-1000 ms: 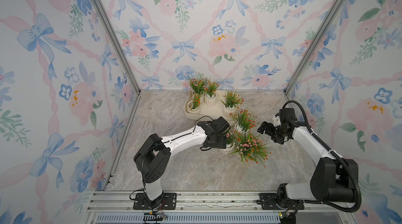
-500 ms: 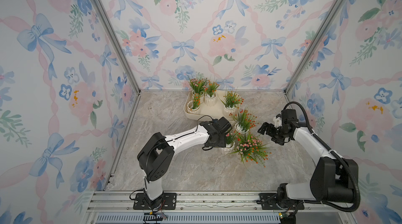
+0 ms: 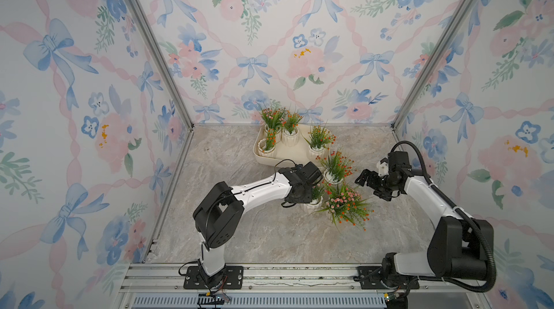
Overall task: Put the potted gypsophila into the storage box
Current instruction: Pick up the baby's breath potted plant from the center of the board.
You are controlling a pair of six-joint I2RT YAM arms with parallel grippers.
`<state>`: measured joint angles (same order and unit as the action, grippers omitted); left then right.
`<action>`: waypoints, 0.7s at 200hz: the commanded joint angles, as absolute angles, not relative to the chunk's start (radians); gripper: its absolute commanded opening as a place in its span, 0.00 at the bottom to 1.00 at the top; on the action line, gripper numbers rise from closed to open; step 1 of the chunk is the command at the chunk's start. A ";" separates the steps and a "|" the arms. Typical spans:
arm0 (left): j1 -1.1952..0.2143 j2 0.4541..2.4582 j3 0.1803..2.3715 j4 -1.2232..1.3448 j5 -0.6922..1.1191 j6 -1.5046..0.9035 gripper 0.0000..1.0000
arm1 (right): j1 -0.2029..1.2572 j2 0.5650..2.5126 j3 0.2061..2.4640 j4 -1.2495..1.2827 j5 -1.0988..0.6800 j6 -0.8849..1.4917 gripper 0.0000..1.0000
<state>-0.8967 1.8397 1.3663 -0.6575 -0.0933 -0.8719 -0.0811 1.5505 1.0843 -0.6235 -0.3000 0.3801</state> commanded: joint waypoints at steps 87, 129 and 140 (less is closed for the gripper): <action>-0.890 1.873 1.366 -0.685 -0.085 -0.796 0.31 | -0.101 1.520 1.039 -0.631 -0.287 0.373 0.97; -0.889 1.884 1.363 -0.685 -0.079 -0.800 0.27 | -0.113 1.517 1.036 -0.635 -0.294 0.367 0.97; -0.890 1.887 1.360 -0.685 -0.073 -0.805 0.27 | -0.113 1.519 1.038 -0.635 -0.298 0.365 0.97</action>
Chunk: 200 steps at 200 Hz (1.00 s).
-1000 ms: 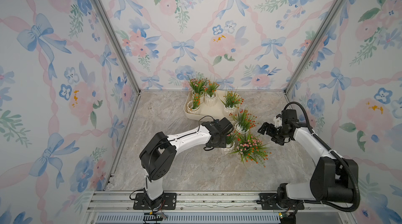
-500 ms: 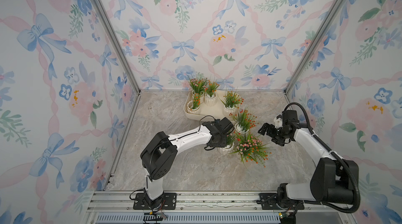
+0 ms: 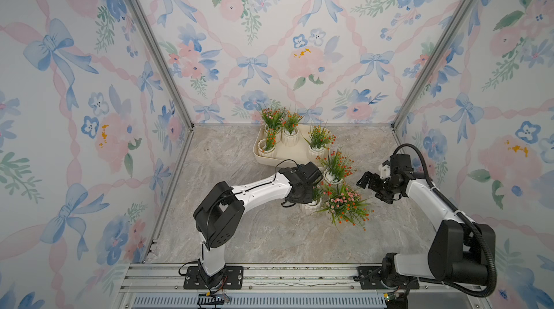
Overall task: Put the potted gypsophila into the storage box
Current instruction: Pick up the baby's breath potted plant from the center of the board.
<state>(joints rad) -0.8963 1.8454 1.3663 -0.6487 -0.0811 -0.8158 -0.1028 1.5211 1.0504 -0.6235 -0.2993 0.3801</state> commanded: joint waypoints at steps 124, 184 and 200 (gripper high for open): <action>-0.891 1.885 1.330 -0.686 -0.069 -0.817 0.07 | -0.119 1.535 1.034 -0.621 -0.311 0.367 0.97; -0.890 1.884 1.333 -0.687 -0.066 -0.804 0.00 | -0.120 1.526 1.030 -0.625 -0.307 0.367 0.97; -0.890 1.884 1.333 -0.687 -0.066 -0.802 0.00 | -0.120 1.523 1.029 -0.625 -0.307 0.366 0.97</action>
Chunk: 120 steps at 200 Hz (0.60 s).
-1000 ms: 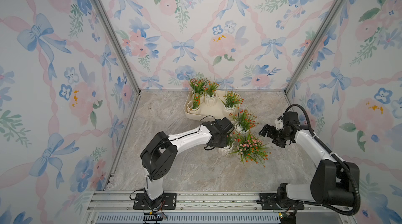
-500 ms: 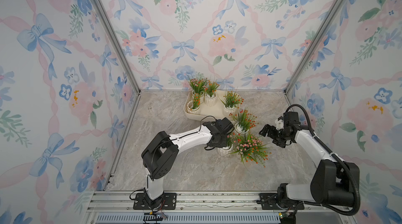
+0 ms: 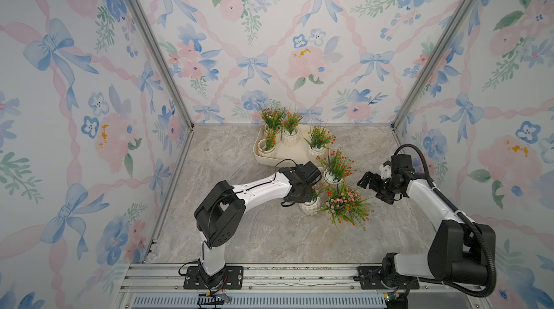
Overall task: Put the potted gypsophila into the storage box
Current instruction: Pick up the baby's breath potted plant from the center of the board.
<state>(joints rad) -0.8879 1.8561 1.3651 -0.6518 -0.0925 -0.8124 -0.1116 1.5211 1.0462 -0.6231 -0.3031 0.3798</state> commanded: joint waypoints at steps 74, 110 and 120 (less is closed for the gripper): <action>-0.875 1.841 1.338 -0.689 -0.086 -0.801 0.00 | -0.127 1.513 1.029 -0.631 -0.301 0.360 0.97; -0.864 1.824 1.342 -0.698 -0.090 -0.789 0.00 | -0.132 1.509 1.028 -0.636 -0.305 0.360 0.97; -0.862 1.816 1.341 -0.701 -0.096 -0.788 0.00 | -0.132 1.509 1.027 -0.634 -0.304 0.360 0.97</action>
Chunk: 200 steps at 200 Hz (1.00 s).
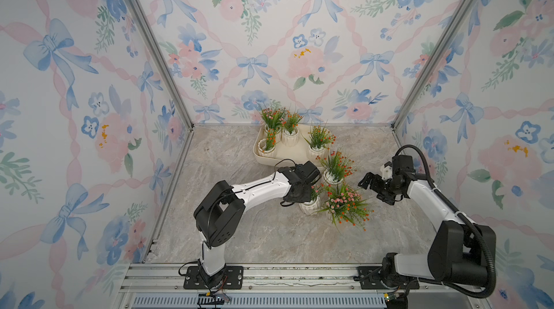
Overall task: Put the potted gypsophila into the storage box
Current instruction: Pick up the baby's breath potted plant from the center of the board, then place the baby's breath potted plant at the storage box.
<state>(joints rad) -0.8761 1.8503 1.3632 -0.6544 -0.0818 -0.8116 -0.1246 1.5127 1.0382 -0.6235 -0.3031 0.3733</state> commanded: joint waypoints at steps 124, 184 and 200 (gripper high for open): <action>-0.774 1.743 1.487 -0.777 -0.143 -0.716 0.00 | -0.133 1.508 1.022 -0.630 -0.306 0.362 0.97; -0.688 1.831 1.754 -0.840 -0.176 -0.622 0.00 | -0.134 1.506 1.027 -0.634 -0.307 0.362 0.97; -0.666 1.877 1.841 -0.846 -0.179 -0.598 0.00 | -0.134 1.508 1.030 -0.636 -0.308 0.364 0.97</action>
<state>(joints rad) -0.6933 1.8202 1.7237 -0.8402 -0.1574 -0.6598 -0.1246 1.5089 1.0336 -0.6235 -0.3031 0.3733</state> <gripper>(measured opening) 0.106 0.969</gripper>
